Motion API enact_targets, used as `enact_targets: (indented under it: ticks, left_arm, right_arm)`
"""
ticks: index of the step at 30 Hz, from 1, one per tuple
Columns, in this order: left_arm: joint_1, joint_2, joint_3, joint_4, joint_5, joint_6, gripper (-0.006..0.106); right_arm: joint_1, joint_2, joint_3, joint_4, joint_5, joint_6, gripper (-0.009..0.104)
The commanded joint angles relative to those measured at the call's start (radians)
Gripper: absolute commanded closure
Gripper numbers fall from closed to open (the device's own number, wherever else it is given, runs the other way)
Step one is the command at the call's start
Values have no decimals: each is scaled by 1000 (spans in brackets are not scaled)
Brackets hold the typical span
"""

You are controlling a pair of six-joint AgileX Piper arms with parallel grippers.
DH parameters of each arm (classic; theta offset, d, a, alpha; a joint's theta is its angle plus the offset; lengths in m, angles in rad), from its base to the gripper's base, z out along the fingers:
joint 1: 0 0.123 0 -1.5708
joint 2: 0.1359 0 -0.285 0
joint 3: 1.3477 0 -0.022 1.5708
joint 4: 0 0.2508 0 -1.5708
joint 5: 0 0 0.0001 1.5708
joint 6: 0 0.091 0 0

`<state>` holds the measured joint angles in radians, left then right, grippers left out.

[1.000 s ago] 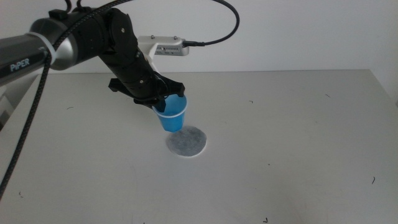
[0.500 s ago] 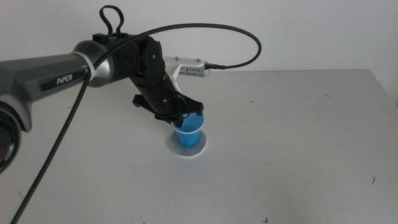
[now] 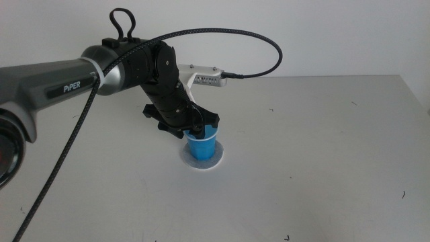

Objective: Place an empty cup on a cup mat.

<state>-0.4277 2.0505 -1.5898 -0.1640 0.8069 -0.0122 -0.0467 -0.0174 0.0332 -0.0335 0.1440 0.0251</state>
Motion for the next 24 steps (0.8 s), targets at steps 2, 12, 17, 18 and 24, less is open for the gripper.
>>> enact_targets:
  ticks: [2, 12, 17, 18, 24]
  left_arm:
    - [-3, -61, -29, -21, 9, 12, 23]
    - [30, -211, -29, 5, 54, 98, -5]
    - [41, -342, -29, 22, 159, 121, -5]
    - [44, -372, -29, 26, 178, 121, -5]
    - [65, -558, -29, 164, 292, 142, -5]
  right_arm:
    - [1, -19, -12, -9, -78, -8, 1]
    - [1, -19, -12, -9, -78, -8, 1]
    - [1, -19, -12, -9, -78, -8, 1]
    - [1, -19, -12, -9, -78, -8, 1]
    - [1, -19, -12, -9, -78, -8, 1]
